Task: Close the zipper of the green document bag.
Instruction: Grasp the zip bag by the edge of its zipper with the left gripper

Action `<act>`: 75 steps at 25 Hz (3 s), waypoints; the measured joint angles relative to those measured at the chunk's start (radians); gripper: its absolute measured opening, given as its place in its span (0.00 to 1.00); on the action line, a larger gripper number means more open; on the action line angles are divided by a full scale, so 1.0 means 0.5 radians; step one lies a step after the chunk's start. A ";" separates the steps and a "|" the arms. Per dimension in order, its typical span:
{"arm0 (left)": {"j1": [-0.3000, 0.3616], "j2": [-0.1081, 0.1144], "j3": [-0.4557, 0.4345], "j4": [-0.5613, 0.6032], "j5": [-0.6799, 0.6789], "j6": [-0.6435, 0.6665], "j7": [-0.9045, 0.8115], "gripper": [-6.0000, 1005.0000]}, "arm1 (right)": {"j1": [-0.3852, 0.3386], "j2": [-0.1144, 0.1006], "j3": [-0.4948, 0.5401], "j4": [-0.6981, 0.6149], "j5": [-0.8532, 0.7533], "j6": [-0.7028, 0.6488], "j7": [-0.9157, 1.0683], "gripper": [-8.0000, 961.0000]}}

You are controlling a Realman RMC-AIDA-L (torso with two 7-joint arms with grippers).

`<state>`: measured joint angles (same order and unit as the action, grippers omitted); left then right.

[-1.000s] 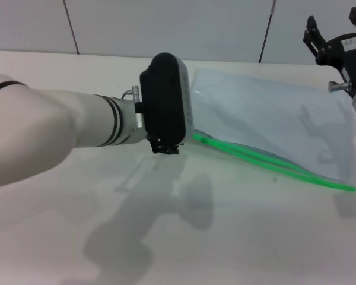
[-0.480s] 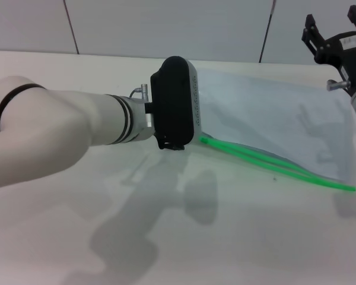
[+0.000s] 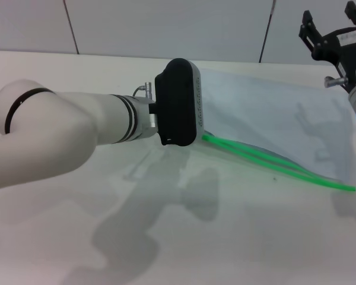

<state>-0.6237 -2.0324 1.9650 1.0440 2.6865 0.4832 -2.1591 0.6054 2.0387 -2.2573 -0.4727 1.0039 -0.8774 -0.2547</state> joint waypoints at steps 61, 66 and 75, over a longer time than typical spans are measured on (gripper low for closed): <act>-0.218 -0.006 0.294 -0.542 -0.280 -0.750 0.013 0.36 | 0.036 0.003 -0.048 -0.010 0.007 0.003 0.001 0.86; -0.208 -0.006 0.303 -0.542 -0.281 -0.770 -0.001 0.24 | 0.035 0.003 -0.093 -0.041 0.007 0.003 0.009 0.86; -0.131 -0.006 0.301 -0.521 -0.347 -0.839 -0.009 0.10 | -0.045 -0.028 -0.098 -0.175 -0.025 -0.004 0.245 0.86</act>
<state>-0.6894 -2.0355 2.1157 0.7833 2.5131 0.0638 -2.1637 0.5827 2.0247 -2.3064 -0.5604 0.9916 -0.8792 -0.1322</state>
